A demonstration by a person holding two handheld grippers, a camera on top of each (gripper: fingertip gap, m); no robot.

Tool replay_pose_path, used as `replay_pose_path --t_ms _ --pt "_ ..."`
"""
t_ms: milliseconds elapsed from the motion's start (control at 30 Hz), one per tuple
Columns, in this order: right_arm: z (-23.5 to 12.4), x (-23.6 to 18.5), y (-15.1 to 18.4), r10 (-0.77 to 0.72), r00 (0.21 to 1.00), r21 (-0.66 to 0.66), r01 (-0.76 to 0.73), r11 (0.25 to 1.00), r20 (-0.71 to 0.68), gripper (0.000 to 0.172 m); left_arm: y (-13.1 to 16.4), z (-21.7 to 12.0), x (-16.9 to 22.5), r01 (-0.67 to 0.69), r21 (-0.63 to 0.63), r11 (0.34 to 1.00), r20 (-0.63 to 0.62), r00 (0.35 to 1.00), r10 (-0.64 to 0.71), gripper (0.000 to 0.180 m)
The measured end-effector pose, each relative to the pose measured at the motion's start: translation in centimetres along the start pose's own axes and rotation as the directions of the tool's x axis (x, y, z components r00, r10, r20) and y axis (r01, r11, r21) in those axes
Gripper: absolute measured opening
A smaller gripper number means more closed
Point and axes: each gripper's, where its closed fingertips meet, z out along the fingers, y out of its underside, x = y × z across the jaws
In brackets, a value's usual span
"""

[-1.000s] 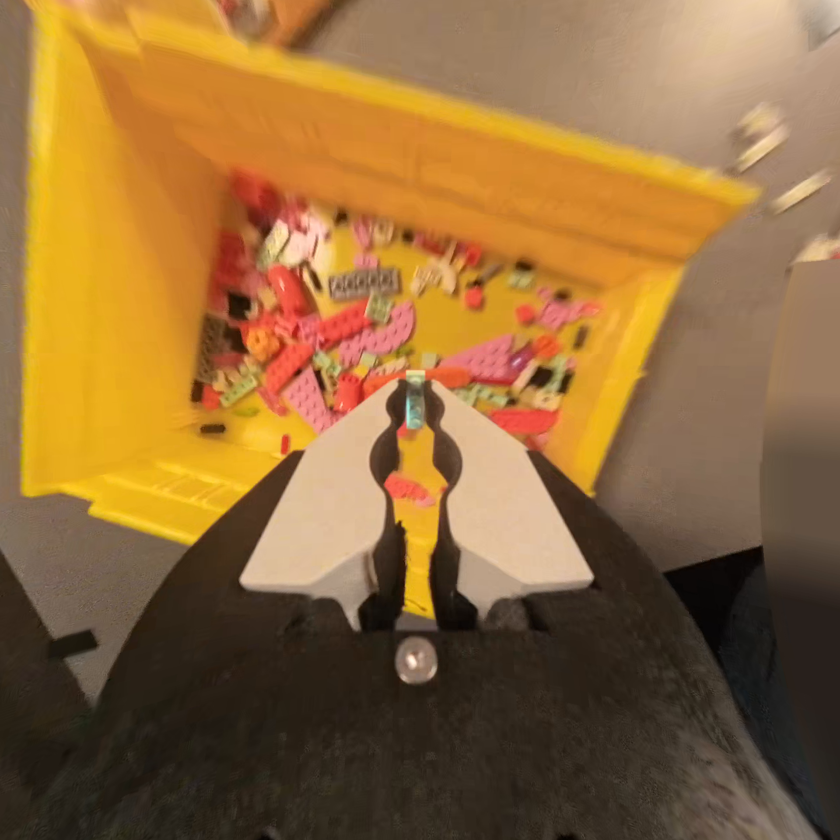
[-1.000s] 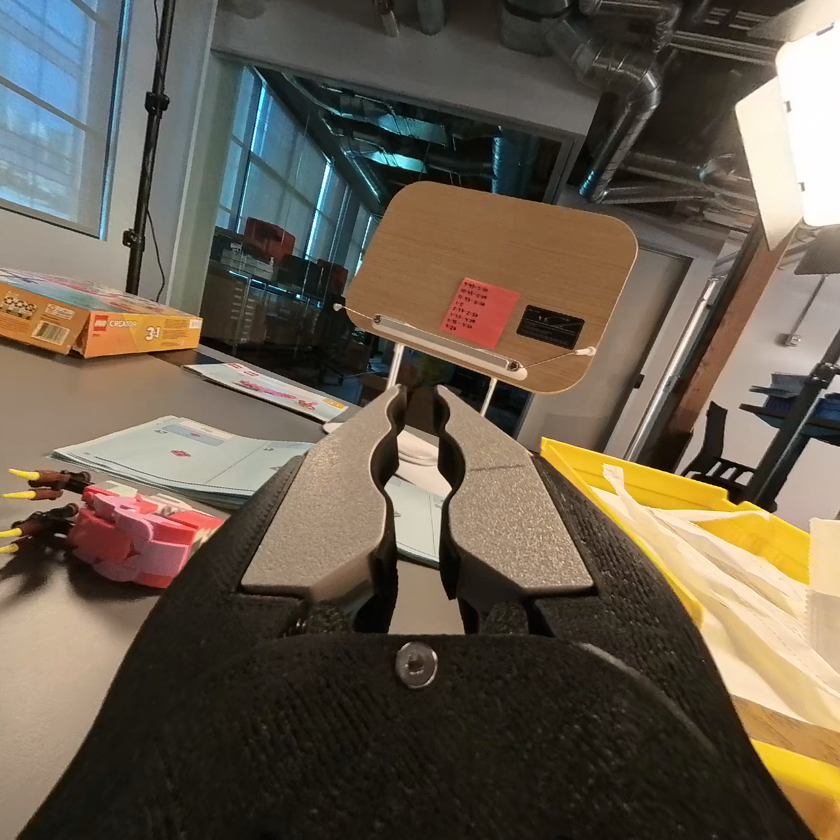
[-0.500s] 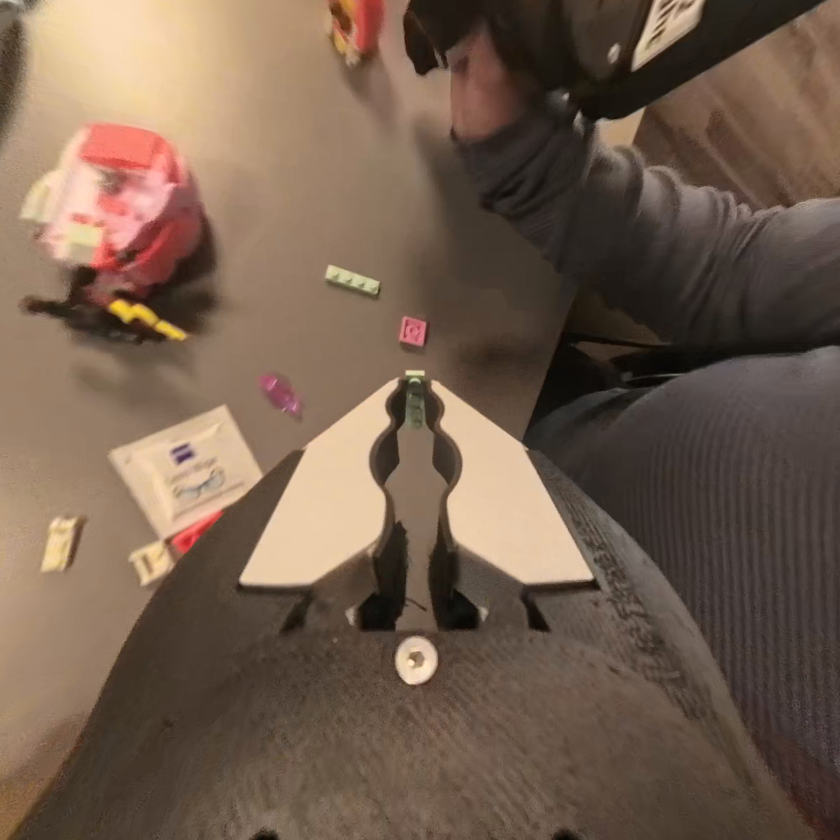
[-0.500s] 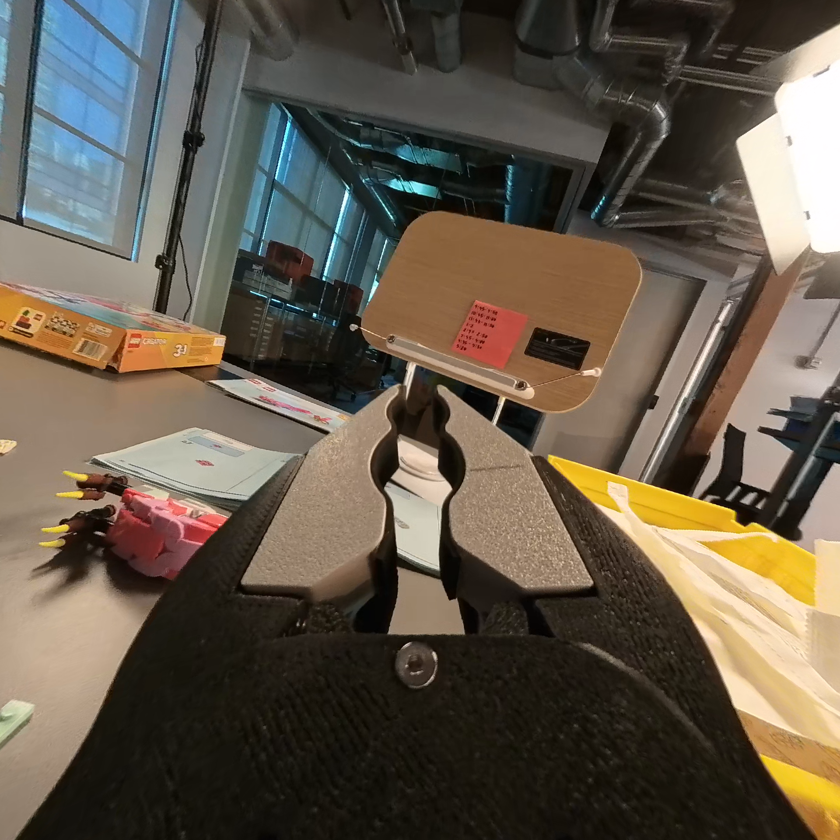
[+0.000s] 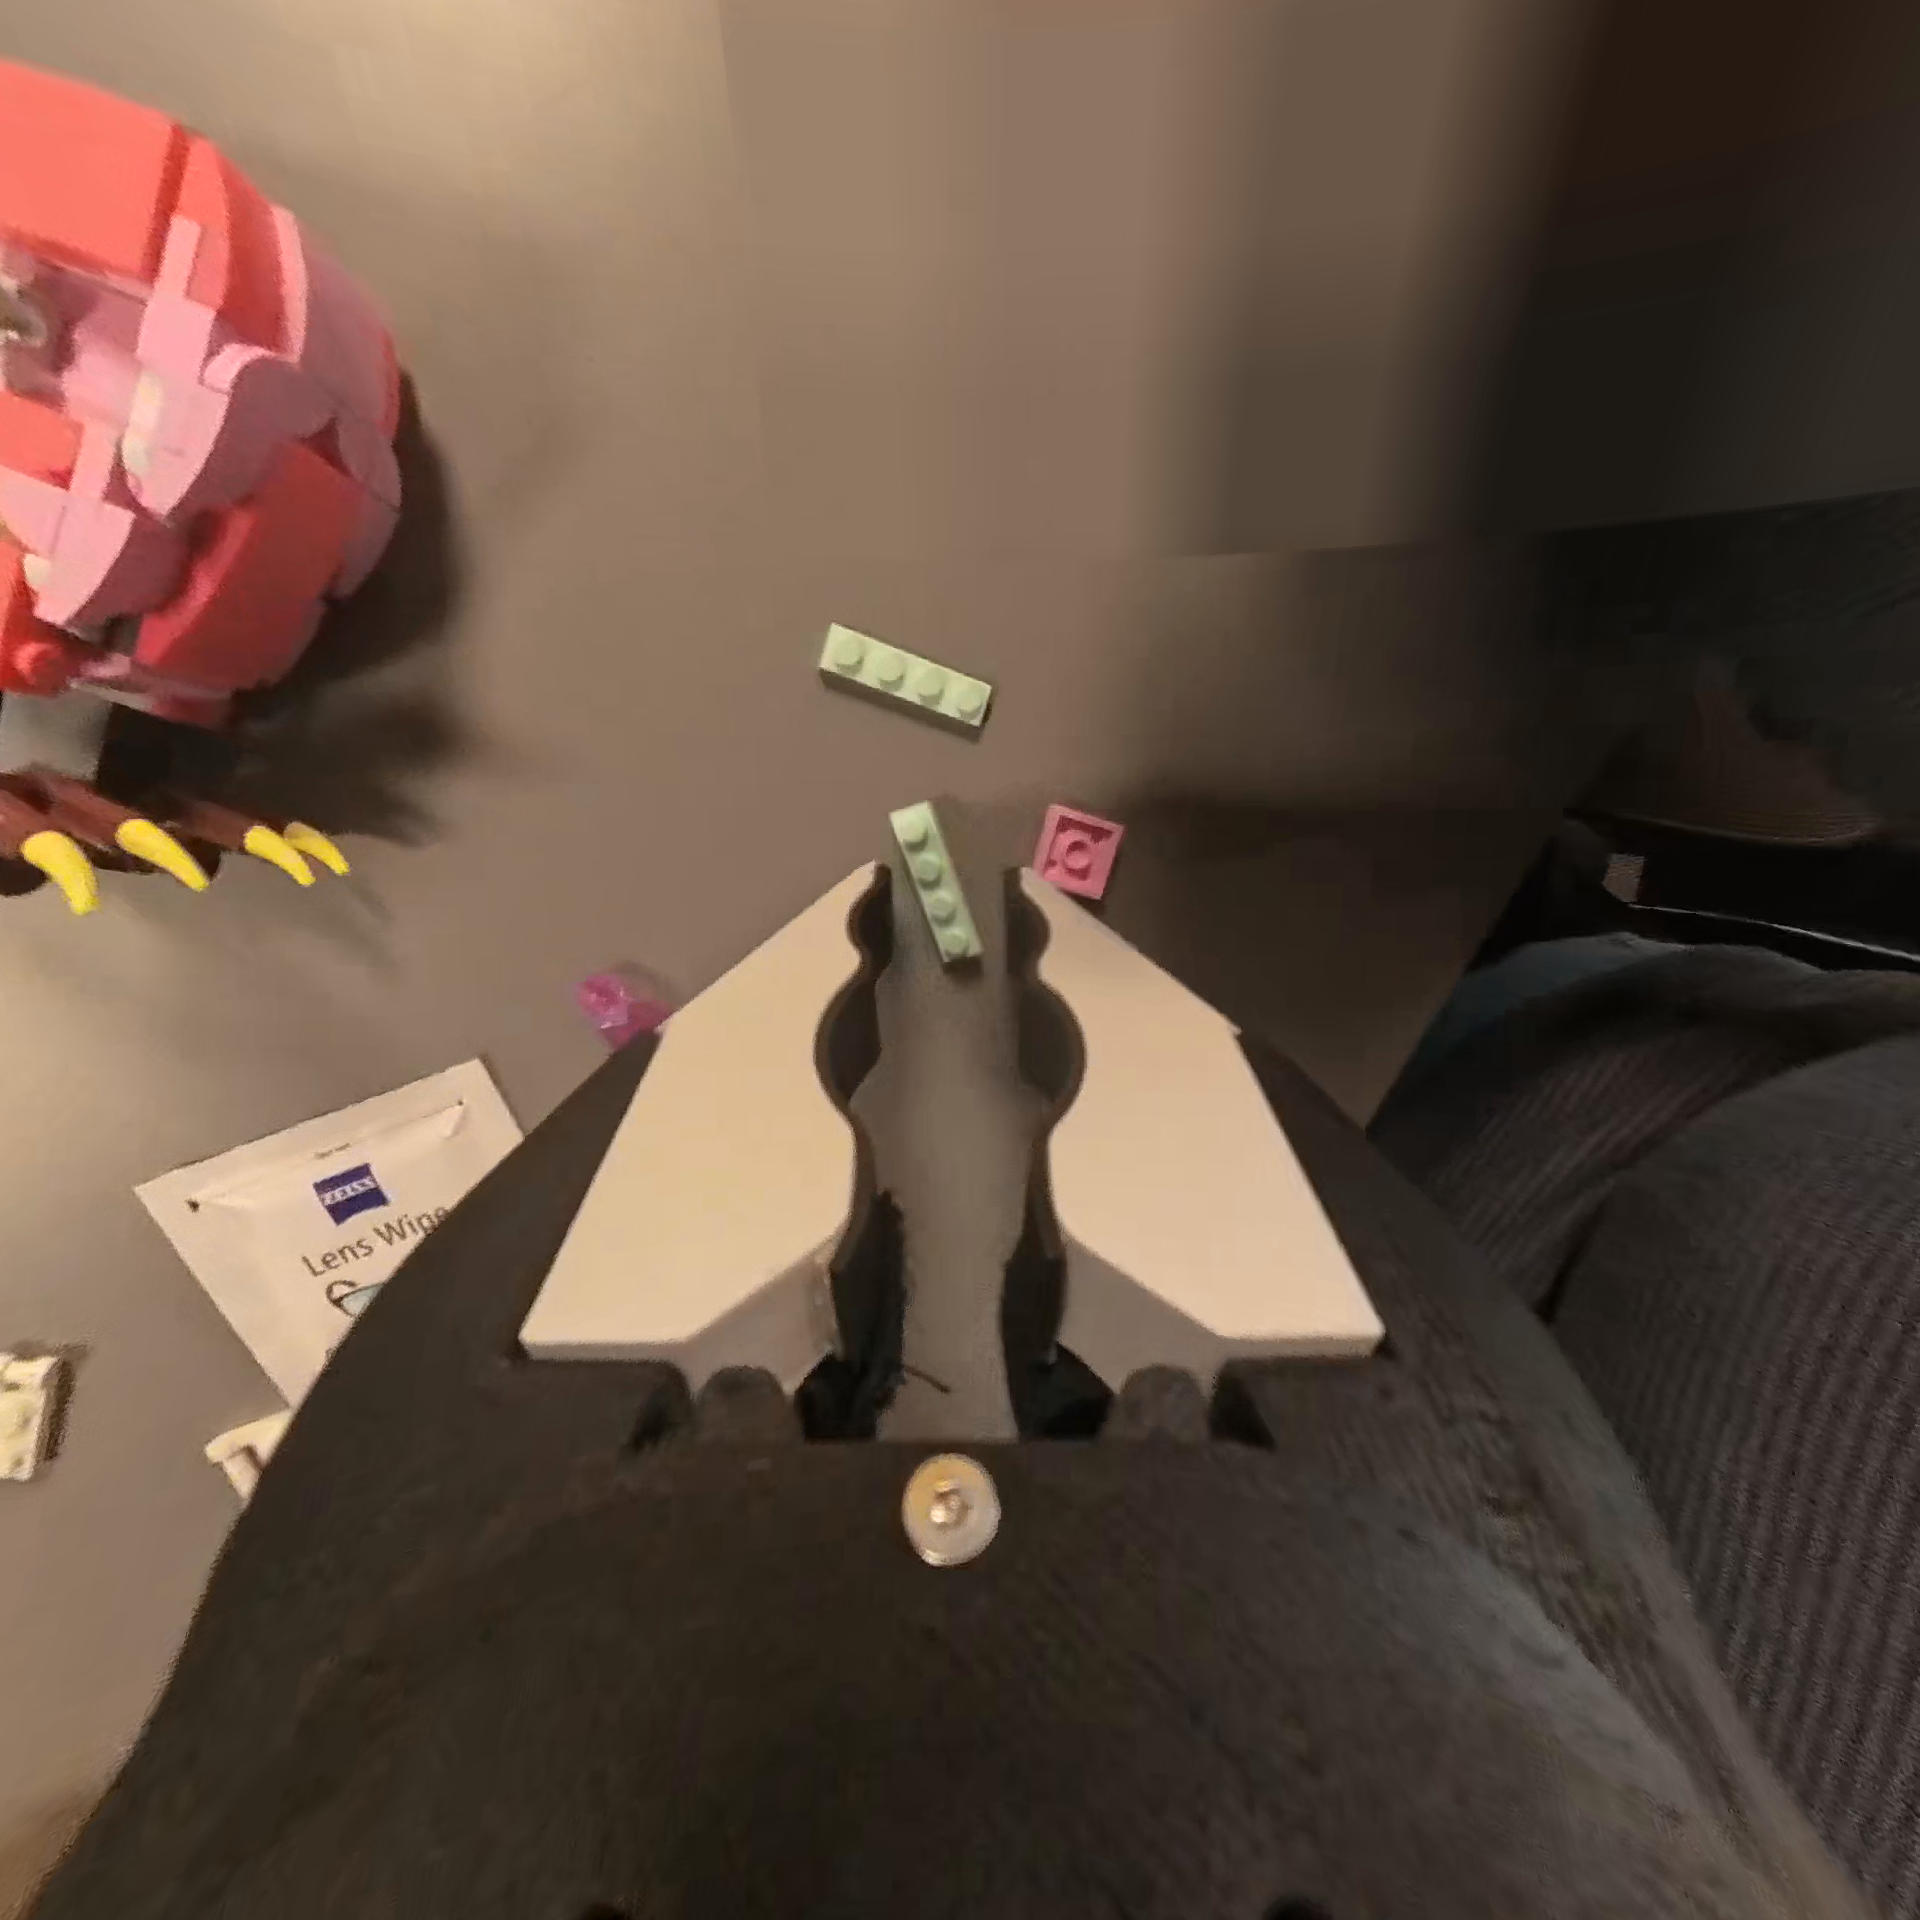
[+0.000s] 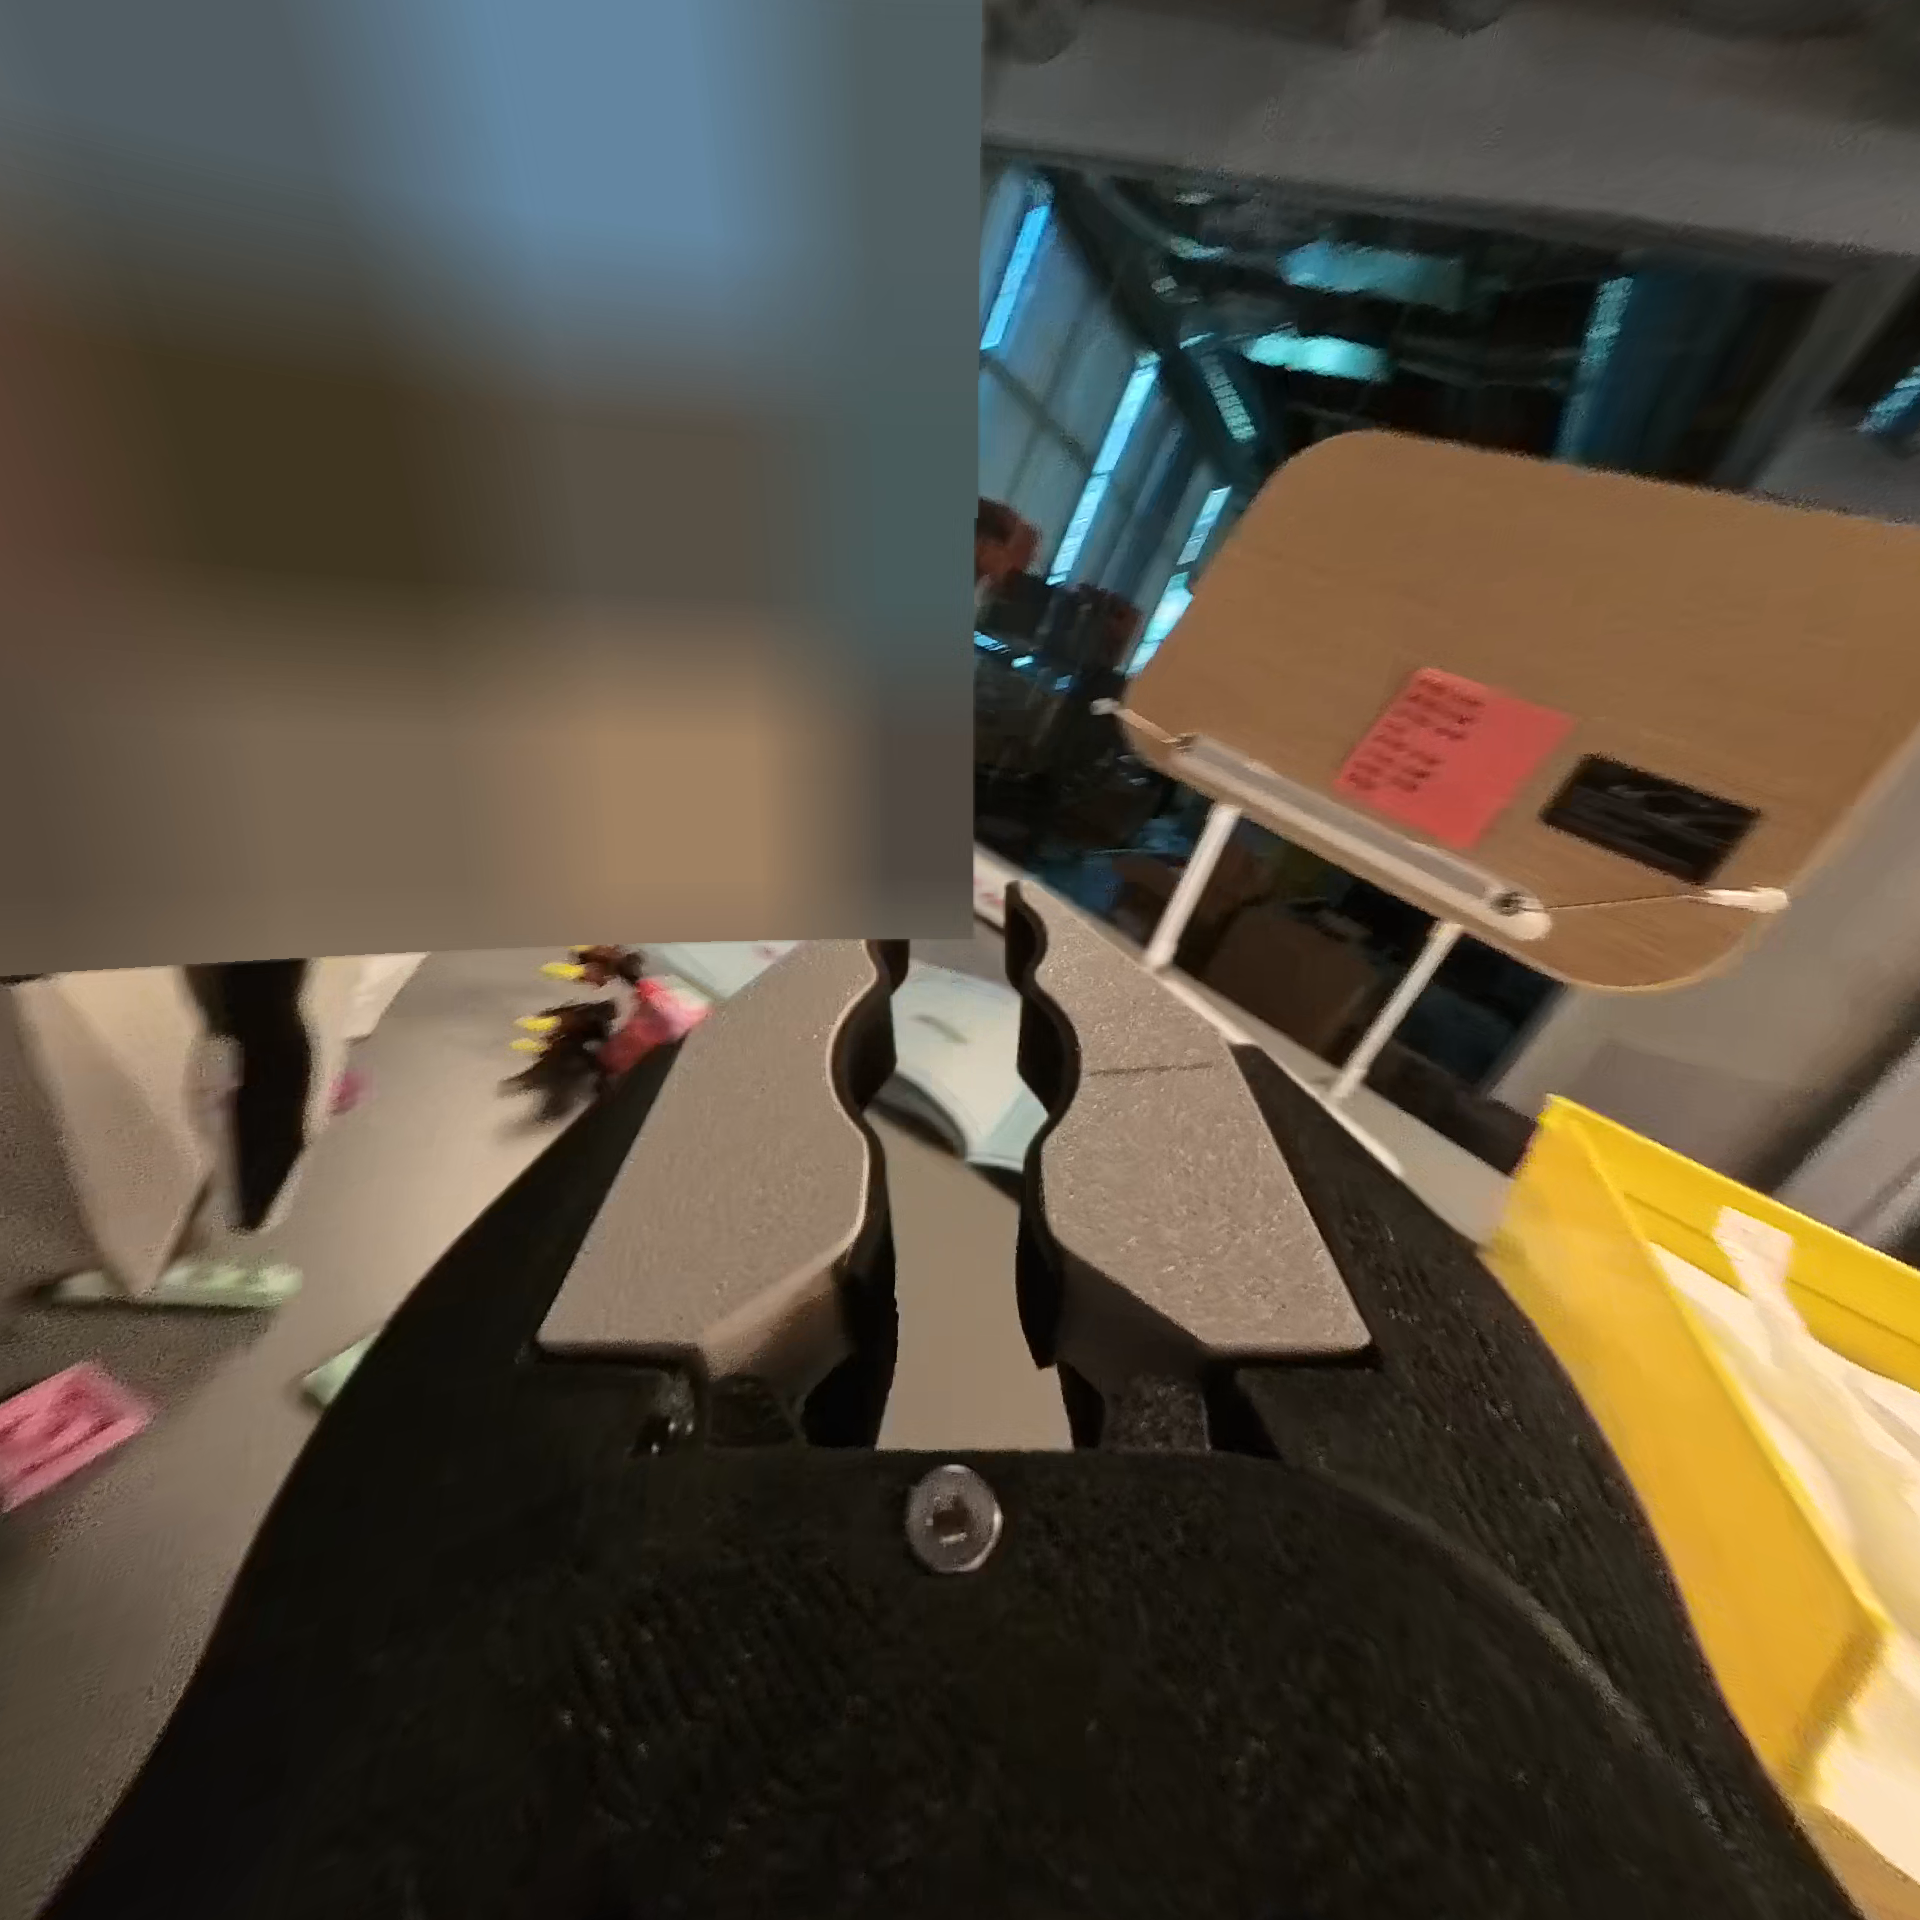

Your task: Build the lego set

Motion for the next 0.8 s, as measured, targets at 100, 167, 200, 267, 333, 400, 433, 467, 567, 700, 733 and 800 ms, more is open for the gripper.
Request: replay_pose_path --t_ms 100,167,200,267,333,400,433,467,567,700,733,800 --pt "-1.1 -4.5 0.4 0.047 0.951 -0.084 -0.022 0.996 0.307 0.017 0.6 -0.6 -0.4 0.014 0.031 0.999 0.018 1.000 -0.015 0.031" --pt "-3.3 -8.9 1.3 0.176 0.802 -0.226 -0.053 0.973 0.571 0.021 0.9 -1.8 -1.1 0.032 0.088 0.996 0.046 0.998 -0.036 0.031" --pt "-4.5 -10.8 1.8 0.253 0.713 -0.305 -0.056 0.951 0.655 0.024 1.1 -2.4 -1.4 0.043 0.119 0.992 0.052 0.997 -0.049 0.031" --pt "-6.4 -13.3 2.9 0.343 0.585 -0.426 0.004 0.905 0.735 0.029 1.4 -3.5 -1.8 0.056 0.177 0.983 0.059 0.996 -0.067 0.031" --pt "-7.2 -14.5 4.3 0.343 0.543 -0.474 0.116 0.873 0.766 0.030 1.5 -4.3 -2.0 0.043 0.233 0.971 0.063 0.996 -0.059 0.029" --pt "-7.4 -15.2 5.0 0.356 0.501 -0.498 0.183 0.848 0.789 0.030 1.6 -4.8 -2.0 0.021 0.281 0.960 0.061 0.997 -0.040 0.029" --pt "-7.5 -15.4 5.2 0.372 0.479 -0.512 0.200 0.835 0.795 0.029 1.6 -5.0 -1.9 0.012 0.304 0.953 0.058 0.998 -0.031 0.028" --pt "-7.5 -15.6 5.4 0.384 0.465 -0.524 0.218 0.824 0.798 0.027 1.6 -5.2 -1.9 0.003 0.329 0.944 0.052 0.998 -0.021 0.028" --pt "-7.2 -15.2 6.6 0.359 0.481 -0.537 0.306 0.786 0.800 0.022 1.7 -5.6 -1.7 -0.005 0.396 0.918 0.021 1.000 -0.004 0.024" --pt "-6.9 -15.3 6.7 0.380 0.508 -0.574 0.304 0.760 0.773 0.014 1.4 -5.6 -2.0 0.042 0.500 0.865 -0.058 0.998 -0.014 0.019" --pt "-6.3 -14.9 6.8 0.399 0.546 -0.604 0.265 0.752 0.737 0.014 1.2 -5.6 -1.6 0.024 0.534 0.845 -0.075 0.997 0.019 0.021" --pt "-4.7 -14.0 6.5 0.506 0.607 -0.680 0.079 0.729 0.613 0.013 0.8 -5.8 -1.1 -0.049 0.603 0.797 -0.054 0.993 0.102 0.030"
